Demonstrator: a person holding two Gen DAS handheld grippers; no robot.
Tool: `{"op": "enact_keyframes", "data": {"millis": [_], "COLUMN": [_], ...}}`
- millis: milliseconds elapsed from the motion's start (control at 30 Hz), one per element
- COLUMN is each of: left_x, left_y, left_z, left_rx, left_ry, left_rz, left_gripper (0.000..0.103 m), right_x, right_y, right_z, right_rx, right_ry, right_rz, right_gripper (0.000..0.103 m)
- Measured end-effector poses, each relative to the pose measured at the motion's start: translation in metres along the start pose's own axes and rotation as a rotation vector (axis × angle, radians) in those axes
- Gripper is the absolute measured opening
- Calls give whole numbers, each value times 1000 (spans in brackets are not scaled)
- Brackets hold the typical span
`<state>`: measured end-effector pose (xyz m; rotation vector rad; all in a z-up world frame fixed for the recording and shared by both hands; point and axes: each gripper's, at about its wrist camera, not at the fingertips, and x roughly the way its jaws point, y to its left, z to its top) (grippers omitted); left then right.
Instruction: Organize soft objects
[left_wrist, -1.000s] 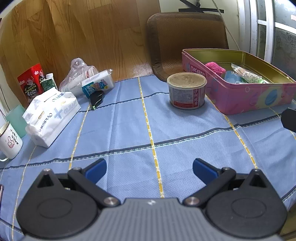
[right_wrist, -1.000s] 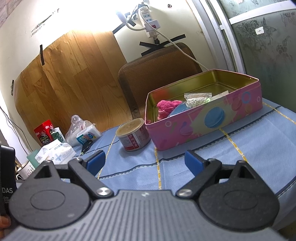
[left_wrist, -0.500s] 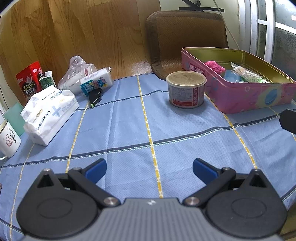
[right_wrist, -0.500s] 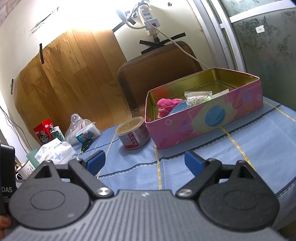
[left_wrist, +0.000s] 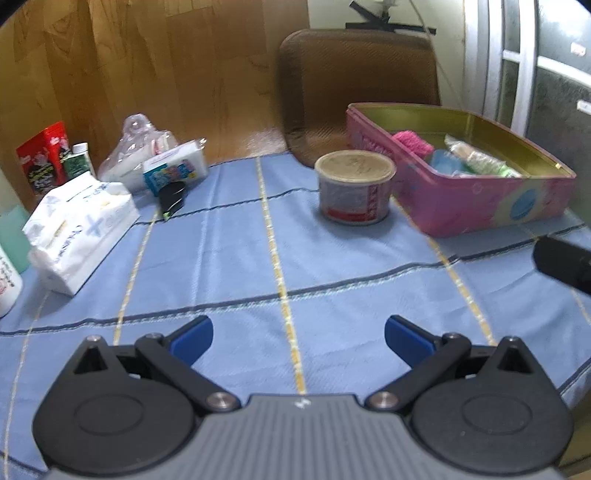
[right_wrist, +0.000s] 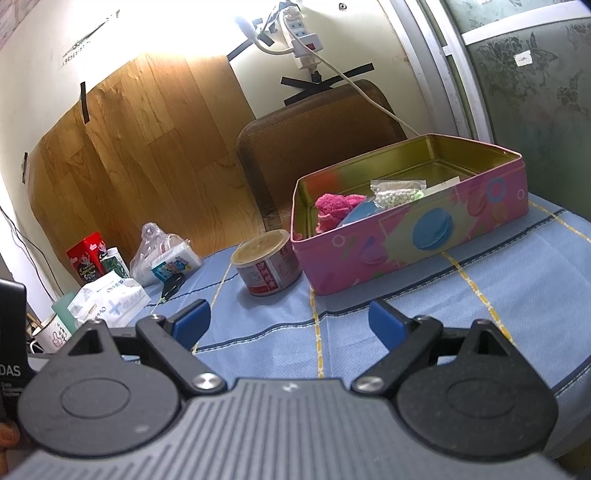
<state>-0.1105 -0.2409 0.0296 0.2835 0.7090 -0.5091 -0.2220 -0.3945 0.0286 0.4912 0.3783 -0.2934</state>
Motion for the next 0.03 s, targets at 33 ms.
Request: {"op": "enact_keyframes", "data": {"millis": [33], "left_x": [2], "left_y": [1], "left_z": [2], "left_rx": [-3], "left_ry": [-8], "left_rz": [-7], "left_gripper": [103], "right_x": [1], "right_y": [0], "right_z": [0], "right_rx": [-4], "right_ry": [1], "right_rz": [3], "right_gripper": [94]}}
